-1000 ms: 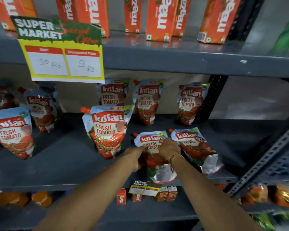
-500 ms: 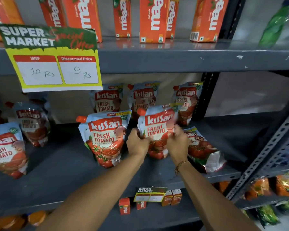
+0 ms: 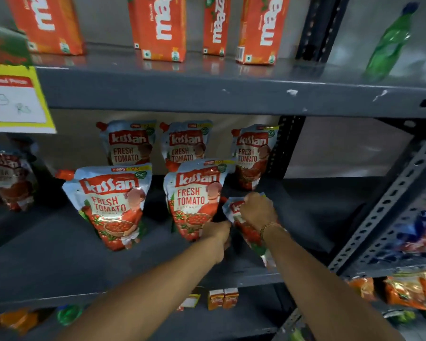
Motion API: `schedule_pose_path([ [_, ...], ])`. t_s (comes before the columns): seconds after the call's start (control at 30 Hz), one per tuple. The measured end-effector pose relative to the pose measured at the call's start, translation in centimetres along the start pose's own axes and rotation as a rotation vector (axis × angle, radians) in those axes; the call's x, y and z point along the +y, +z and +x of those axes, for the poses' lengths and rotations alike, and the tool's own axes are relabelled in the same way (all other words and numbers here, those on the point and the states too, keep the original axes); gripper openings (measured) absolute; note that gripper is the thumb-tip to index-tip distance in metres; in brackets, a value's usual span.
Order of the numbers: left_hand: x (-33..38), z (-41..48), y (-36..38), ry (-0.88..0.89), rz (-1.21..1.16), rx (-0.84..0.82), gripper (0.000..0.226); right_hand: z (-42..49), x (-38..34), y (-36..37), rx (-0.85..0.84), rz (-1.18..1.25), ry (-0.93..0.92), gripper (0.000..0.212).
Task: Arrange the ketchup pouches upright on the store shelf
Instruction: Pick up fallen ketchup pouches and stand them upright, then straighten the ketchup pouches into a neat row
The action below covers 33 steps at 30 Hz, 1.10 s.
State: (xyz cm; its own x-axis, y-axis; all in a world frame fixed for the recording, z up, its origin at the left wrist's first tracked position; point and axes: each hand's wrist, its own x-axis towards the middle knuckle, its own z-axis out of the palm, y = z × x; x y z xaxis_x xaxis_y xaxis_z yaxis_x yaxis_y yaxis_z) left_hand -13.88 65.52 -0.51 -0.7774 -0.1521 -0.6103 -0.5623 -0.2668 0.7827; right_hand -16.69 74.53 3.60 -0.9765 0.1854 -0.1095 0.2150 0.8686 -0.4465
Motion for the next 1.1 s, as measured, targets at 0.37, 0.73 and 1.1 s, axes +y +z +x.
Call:
schedule_pose_path([
  [0.37,-0.1,0.9,5.2,-0.038,-0.022,-0.053,0.034,2.9,6.6,-1.9,-0.132,0.233,0.127,0.040],
  [0.73,0.0,0.3,5.6,0.506,-0.068,0.100,0.020,1.7,8.0,-1.7,0.198,0.969,-0.128,0.060],
  [1.1,2.8,-0.8,7.2,0.643,-0.260,0.019,0.020,4.4,6.2,-5.7,0.101,1.629,0.027,0.027],
])
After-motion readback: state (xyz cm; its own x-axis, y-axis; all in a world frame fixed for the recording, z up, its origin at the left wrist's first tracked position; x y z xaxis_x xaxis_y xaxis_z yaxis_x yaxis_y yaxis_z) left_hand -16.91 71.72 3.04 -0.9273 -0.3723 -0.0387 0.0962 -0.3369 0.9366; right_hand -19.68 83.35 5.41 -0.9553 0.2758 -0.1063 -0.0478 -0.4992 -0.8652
